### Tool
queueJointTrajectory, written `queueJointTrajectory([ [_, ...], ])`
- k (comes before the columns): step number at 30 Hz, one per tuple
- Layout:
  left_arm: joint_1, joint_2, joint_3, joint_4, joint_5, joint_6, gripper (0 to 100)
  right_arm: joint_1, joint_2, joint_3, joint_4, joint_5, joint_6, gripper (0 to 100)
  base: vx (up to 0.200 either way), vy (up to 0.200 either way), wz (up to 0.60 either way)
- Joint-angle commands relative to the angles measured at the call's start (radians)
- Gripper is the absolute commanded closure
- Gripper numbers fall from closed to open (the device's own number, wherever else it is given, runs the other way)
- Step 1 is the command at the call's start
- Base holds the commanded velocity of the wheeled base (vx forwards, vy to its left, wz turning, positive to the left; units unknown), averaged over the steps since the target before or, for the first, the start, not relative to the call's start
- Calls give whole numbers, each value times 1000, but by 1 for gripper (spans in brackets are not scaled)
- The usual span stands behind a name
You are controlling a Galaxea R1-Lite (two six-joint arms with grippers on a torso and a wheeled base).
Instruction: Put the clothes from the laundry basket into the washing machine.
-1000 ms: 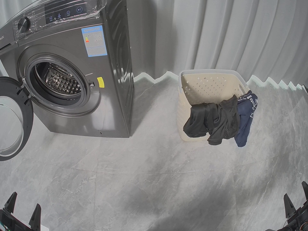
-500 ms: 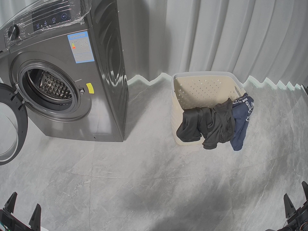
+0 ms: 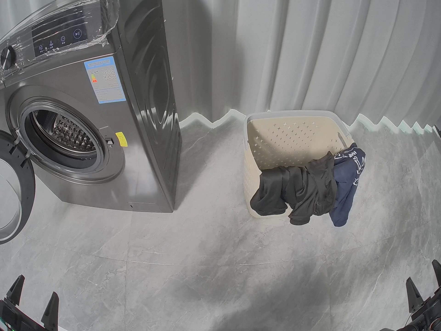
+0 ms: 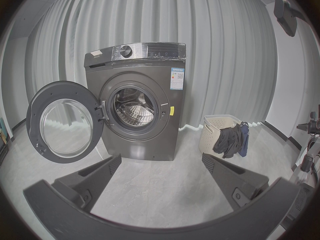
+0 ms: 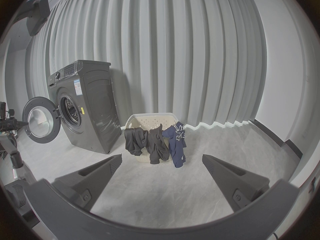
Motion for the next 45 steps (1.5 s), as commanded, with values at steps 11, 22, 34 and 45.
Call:
queueJointTrajectory([
  [11, 0, -17, 15, 0, -1, -3, 0, 0, -16, 16, 1, 0, 0, 0, 0, -200, 0],
  [22, 0, -17, 15, 0, -1, -1, 0, 2, -16, 16, 0, 0, 0, 0, 0, -164, 0],
  [34, -2, -17, 15, 0, -1, -3, 0, 2, -16, 16, 0, 0, 0, 0, 0, 0, 0],
  [45, 0, -17, 15, 0, -1, -3, 0, 0, -16, 16, 1, 0, 0, 0, 109, 0, 0],
])
